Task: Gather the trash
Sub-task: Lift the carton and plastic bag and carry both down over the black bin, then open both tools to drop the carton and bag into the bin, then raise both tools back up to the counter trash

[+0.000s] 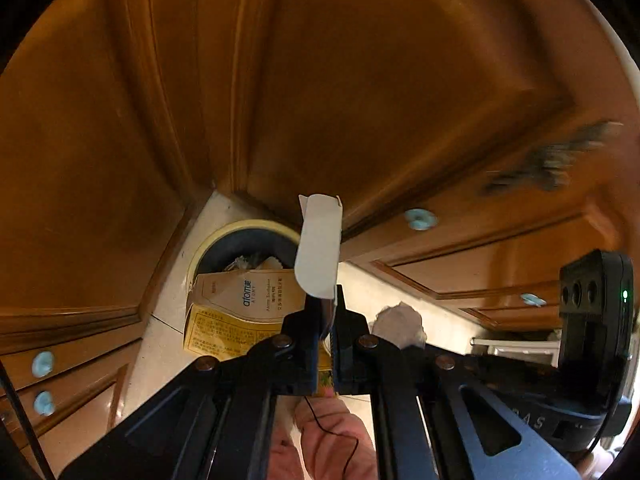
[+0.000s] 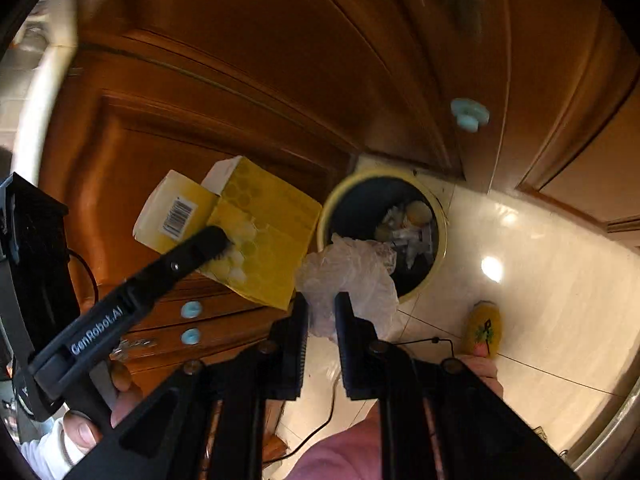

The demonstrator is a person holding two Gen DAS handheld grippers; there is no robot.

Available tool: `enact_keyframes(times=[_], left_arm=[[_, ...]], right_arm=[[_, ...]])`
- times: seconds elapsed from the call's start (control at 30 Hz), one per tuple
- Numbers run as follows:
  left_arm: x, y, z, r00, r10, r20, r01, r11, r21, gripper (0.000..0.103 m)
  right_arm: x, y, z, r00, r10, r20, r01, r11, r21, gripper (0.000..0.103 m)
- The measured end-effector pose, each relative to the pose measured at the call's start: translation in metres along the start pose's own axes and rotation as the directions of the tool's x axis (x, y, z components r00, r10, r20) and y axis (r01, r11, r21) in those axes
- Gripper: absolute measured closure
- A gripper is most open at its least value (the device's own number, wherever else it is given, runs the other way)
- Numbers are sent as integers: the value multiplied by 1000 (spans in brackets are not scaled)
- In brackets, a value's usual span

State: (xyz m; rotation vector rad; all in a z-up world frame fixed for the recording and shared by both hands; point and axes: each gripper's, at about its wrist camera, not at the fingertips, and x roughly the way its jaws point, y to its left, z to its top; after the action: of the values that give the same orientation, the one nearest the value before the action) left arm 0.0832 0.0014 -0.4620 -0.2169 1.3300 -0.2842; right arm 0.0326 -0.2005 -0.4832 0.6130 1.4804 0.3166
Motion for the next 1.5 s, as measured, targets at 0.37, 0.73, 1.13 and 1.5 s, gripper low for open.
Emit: enact_keyframes(times=[0.37,0.73,1.13,1.5], left_arm=[[96,53,2,994,59,-96,-63,997,-43,101],[105,58,2,991,62,-118,-67,997,-38,82],[84,69,-3,986,129,-102,-137,988,-78,35],[61,93,-18,984,147,-95,-159,979,-127,26]], right_arm=[[89,-24,23,996,-22,-81,21,1000,-19,90],[100,-20,40,992,-60,-114,57,998,-25,85],[99,-13,36,983,-136,-125,132,990,-41,73],[105,-2,19,986,-134,-100,127,989,-74,59]])
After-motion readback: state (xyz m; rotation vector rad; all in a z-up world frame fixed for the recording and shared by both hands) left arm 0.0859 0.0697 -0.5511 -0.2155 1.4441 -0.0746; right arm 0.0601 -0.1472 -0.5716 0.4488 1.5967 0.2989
